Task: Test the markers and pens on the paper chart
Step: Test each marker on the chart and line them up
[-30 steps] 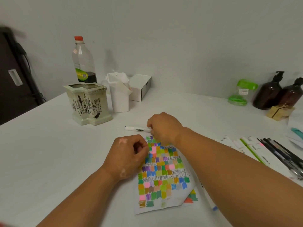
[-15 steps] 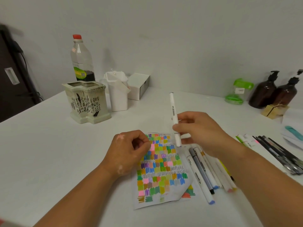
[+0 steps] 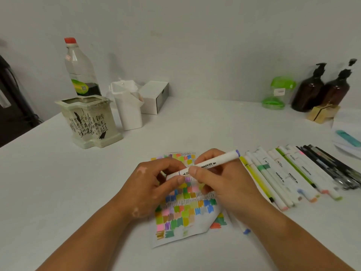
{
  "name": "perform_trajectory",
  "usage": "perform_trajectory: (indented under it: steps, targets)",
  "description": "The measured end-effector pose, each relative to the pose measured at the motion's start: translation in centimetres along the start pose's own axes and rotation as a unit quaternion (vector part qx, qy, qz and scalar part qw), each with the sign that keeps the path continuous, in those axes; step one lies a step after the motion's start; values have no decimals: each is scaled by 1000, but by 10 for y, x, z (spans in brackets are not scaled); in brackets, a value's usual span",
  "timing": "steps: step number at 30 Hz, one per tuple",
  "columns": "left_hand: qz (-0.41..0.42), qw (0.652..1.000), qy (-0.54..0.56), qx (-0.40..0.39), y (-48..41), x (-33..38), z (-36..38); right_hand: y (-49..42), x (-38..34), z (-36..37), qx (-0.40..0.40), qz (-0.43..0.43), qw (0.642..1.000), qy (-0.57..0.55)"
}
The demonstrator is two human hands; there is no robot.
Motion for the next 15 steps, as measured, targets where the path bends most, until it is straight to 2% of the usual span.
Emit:
perform_trajectory:
  steps: [6,15]
  targets:
    - [63,997,-47,-12,1,16,7,7,-1,7,-18,-58,998,2]
    - [99,993,-57,-34,1,19,10,7,10,9,-28,-21,999,-27]
Point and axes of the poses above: each hand's wrist, its own y-axis away from the middle knuckle, its own z-axis out of the palm, x = y × z, the point moved 3 cm from there along -y, towards the middle knuckle, and after that the axes turned 10 degrees about -y, right-handed, at the moved point
